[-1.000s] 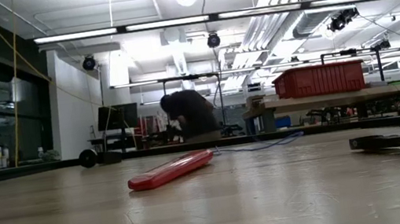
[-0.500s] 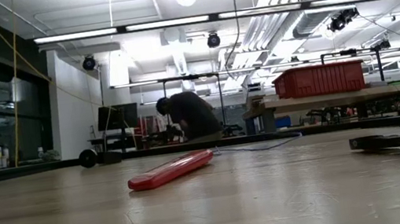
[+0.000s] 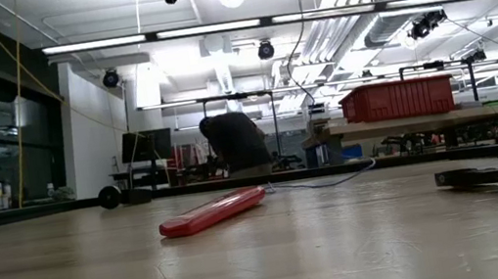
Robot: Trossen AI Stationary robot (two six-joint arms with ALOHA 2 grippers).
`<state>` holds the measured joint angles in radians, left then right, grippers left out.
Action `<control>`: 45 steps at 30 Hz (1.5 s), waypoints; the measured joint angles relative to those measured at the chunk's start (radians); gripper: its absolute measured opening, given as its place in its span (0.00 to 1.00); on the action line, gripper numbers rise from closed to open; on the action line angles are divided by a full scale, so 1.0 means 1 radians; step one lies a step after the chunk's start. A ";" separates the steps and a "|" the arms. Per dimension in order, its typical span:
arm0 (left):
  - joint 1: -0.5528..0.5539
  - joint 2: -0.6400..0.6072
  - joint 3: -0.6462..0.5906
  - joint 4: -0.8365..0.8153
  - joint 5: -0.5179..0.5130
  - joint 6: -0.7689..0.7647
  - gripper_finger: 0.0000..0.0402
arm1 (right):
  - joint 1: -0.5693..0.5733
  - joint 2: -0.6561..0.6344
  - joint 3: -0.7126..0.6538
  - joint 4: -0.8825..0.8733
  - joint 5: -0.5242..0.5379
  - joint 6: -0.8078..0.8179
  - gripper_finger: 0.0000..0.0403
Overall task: Coil cords
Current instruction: Coil the blue wire cable onto the black spool
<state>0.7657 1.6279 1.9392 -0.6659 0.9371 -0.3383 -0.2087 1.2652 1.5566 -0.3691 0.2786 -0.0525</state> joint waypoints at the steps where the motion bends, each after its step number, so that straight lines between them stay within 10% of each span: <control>1: -0.014 0.001 0.000 -0.002 0.000 -0.032 0.00 | -0.007 0.000 0.000 0.000 -0.002 0.004 0.00; 14: -0.210 0.084 -0.001 0.012 0.045 -0.164 0.00 | -0.052 0.011 0.000 0.078 -0.180 0.080 0.00; 29: -0.314 0.176 -0.001 0.776 0.203 -0.681 0.00 | -0.032 0.045 0.000 0.116 -0.377 0.123 0.00; 45: -0.320 0.176 -0.001 1.106 0.054 -0.784 0.00 | -0.026 0.139 0.000 0.268 -0.420 0.169 0.00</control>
<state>0.4459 1.8038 1.9385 0.4405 0.9906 -1.1227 -0.2344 1.4045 1.5566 -0.1009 -0.1419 0.1165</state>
